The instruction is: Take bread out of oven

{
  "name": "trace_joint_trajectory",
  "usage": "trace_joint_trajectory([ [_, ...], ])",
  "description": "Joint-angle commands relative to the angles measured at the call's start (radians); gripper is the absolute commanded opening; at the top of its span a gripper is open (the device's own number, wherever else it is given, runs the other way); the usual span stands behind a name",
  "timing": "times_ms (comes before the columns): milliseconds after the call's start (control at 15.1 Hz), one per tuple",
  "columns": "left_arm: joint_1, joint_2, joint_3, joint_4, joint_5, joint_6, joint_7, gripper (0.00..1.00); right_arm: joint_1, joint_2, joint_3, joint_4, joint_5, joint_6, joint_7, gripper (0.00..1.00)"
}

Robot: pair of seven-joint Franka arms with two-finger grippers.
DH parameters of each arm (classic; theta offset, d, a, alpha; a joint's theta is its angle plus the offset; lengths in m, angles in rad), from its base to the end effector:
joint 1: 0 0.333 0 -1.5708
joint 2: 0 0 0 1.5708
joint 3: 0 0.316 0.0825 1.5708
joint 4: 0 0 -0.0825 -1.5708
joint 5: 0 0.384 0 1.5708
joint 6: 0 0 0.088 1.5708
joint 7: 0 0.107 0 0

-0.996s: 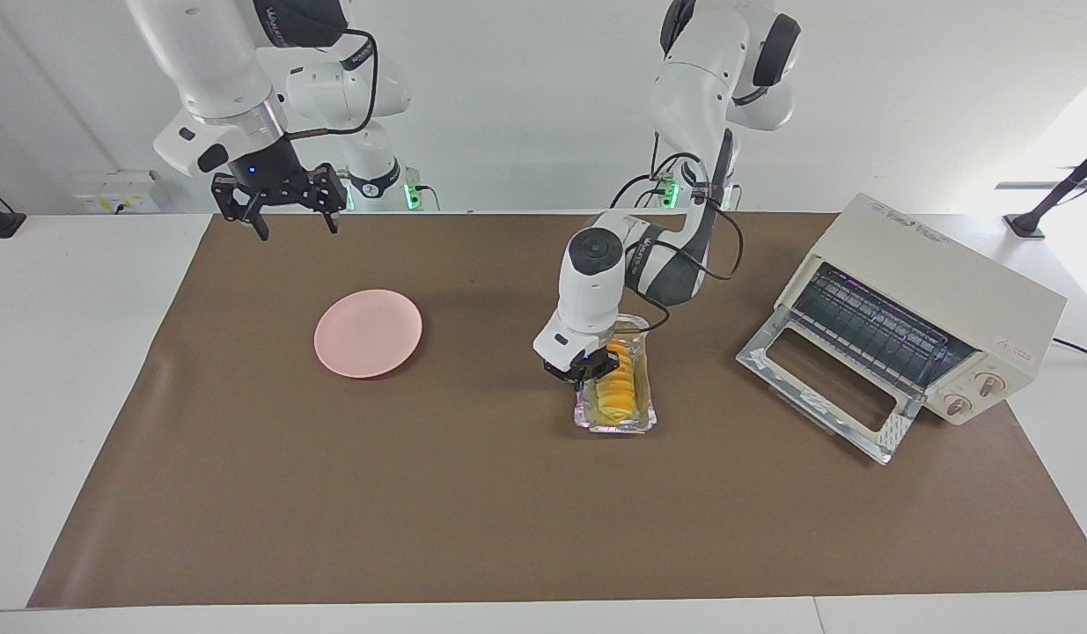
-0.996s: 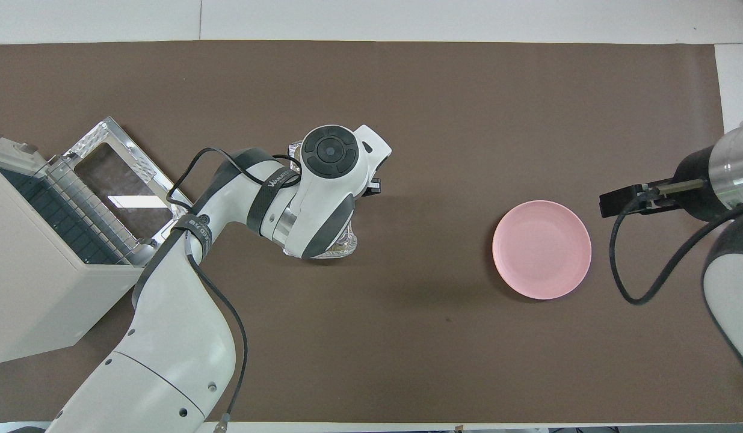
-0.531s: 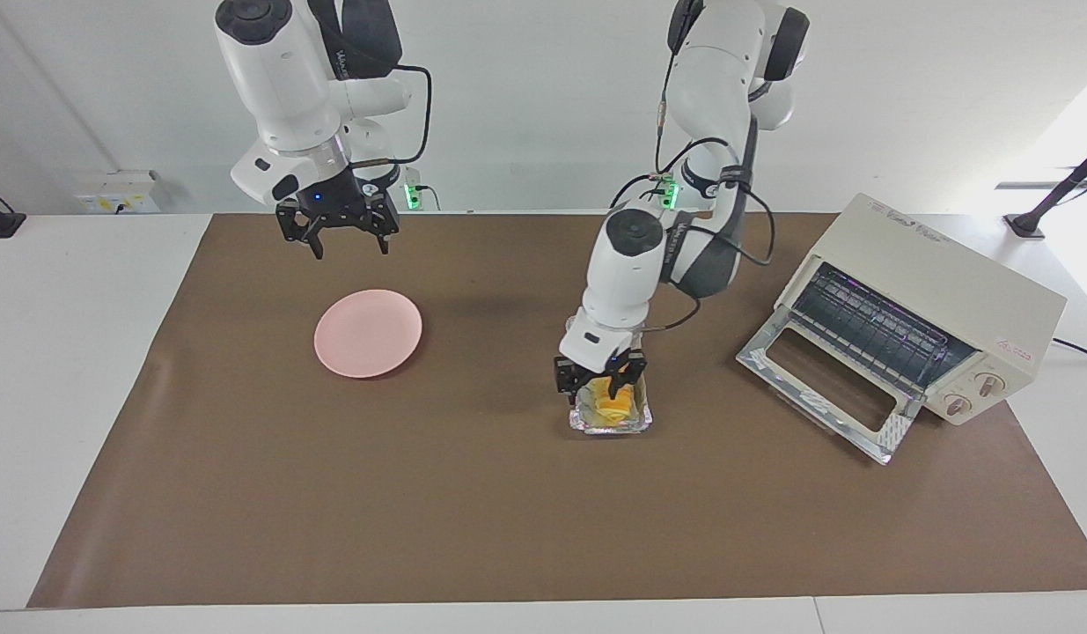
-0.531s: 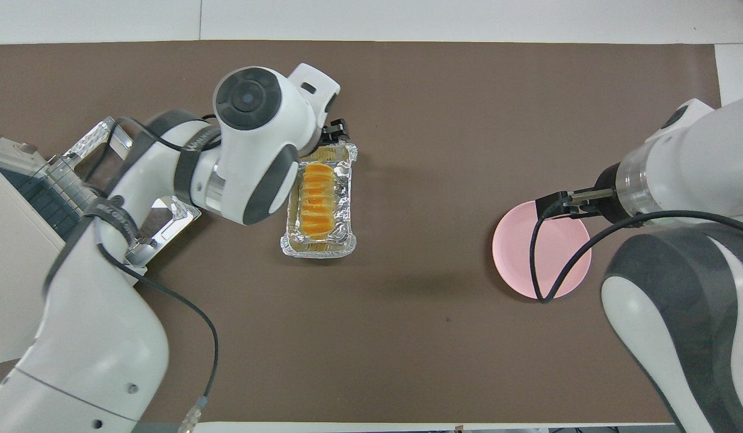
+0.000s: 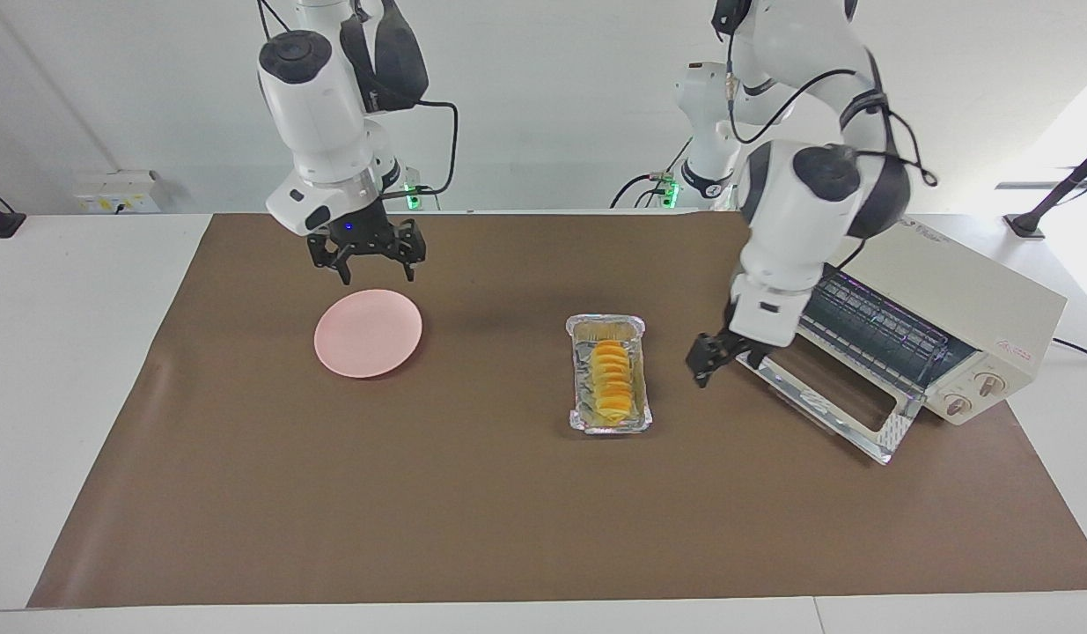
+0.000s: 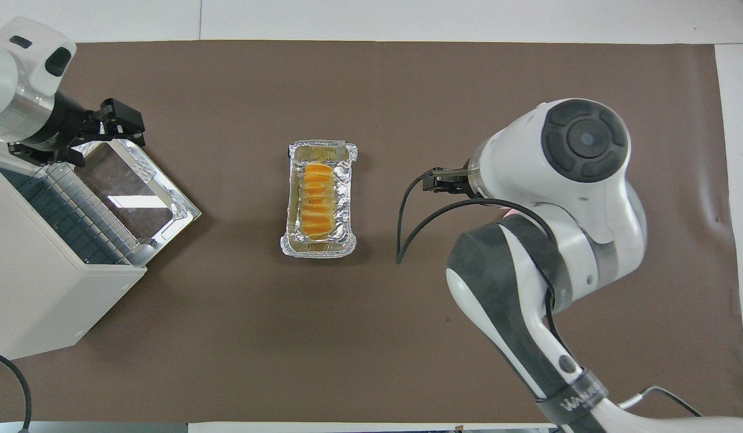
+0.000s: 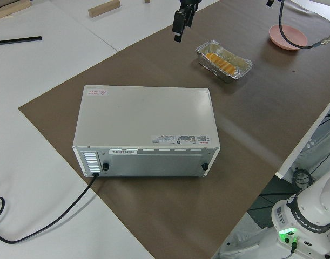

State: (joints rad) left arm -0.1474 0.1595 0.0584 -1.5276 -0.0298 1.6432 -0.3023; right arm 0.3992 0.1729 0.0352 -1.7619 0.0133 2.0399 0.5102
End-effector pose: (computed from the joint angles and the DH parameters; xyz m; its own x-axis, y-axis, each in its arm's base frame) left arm 0.6029 -0.0594 0.5587 0.9758 0.2135 -0.0477 0.2140 -0.9768 0.0064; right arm 0.5649 0.2616 0.4734 0.9930 -0.0844 0.0825 -0.0790 -0.9946 -0.0674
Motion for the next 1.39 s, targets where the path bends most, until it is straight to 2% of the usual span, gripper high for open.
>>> trace_joint_trajectory([
  [0, 0.063, -0.115, -0.009, -0.042, -0.009, -0.150, 0.100, 1.00, 0.050, 0.158, -0.003, 0.177, 0.004, -0.020, 0.094, 1.00],
  [66, 0.072, -0.132, -0.011, -0.051, -0.007, -0.189, 0.103, 1.00, 0.073, 0.219, -0.005, 0.241, -0.006, -0.030, 0.132, 1.00],
  [199, 0.080, -0.204, -0.014, -0.141, -0.007, -0.183, 0.104, 1.00, 0.125, 0.360, -0.009, 0.375, -0.024, -0.044, 0.217, 1.00],
  [332, 0.078, -0.212, -0.020, -0.175, -0.006, -0.131, 0.138, 1.00, 0.145, 0.436, -0.009, 0.421, -0.062, -0.029, 0.261, 1.00],
  [531, 0.078, -0.213, -0.025, -0.177, -0.006, -0.138, 0.149, 1.00, 0.179, 0.491, -0.014, 0.466, -0.079, -0.026, 0.304, 1.00],
  [730, 0.080, -0.216, -0.028, -0.169, -0.004, -0.175, 0.144, 1.00, 0.179, 0.505, -0.009, 0.453, -0.095, 0.049, 0.303, 1.00],
  [863, 0.091, -0.216, -0.029, -0.164, -0.004, -0.174, 0.152, 1.00, 0.202, 0.528, -0.009, 0.453, -0.105, 0.057, 0.303, 1.00],
  [1062, 0.103, -0.218, -0.042, -0.108, -0.004, -0.213, 0.169, 1.00, 0.204, 0.536, -0.008, 0.427, -0.171, 0.077, 0.300, 1.00],
  [1128, 0.103, -0.216, -0.043, -0.095, -0.004, -0.217, 0.175, 1.00, 0.204, 0.534, -0.008, 0.426, -0.173, 0.074, 0.297, 0.96],
  [1195, 0.104, -0.213, -0.048, -0.094, -0.004, -0.206, 0.175, 1.00, 0.204, 0.534, -0.009, 0.424, -0.173, 0.075, 0.294, 0.87],
  [1327, 0.101, -0.228, -0.049, -0.136, -0.007, -0.159, 0.180, 1.00, 0.201, 0.534, -0.008, 0.420, -0.173, 0.079, 0.292, 0.52],
])
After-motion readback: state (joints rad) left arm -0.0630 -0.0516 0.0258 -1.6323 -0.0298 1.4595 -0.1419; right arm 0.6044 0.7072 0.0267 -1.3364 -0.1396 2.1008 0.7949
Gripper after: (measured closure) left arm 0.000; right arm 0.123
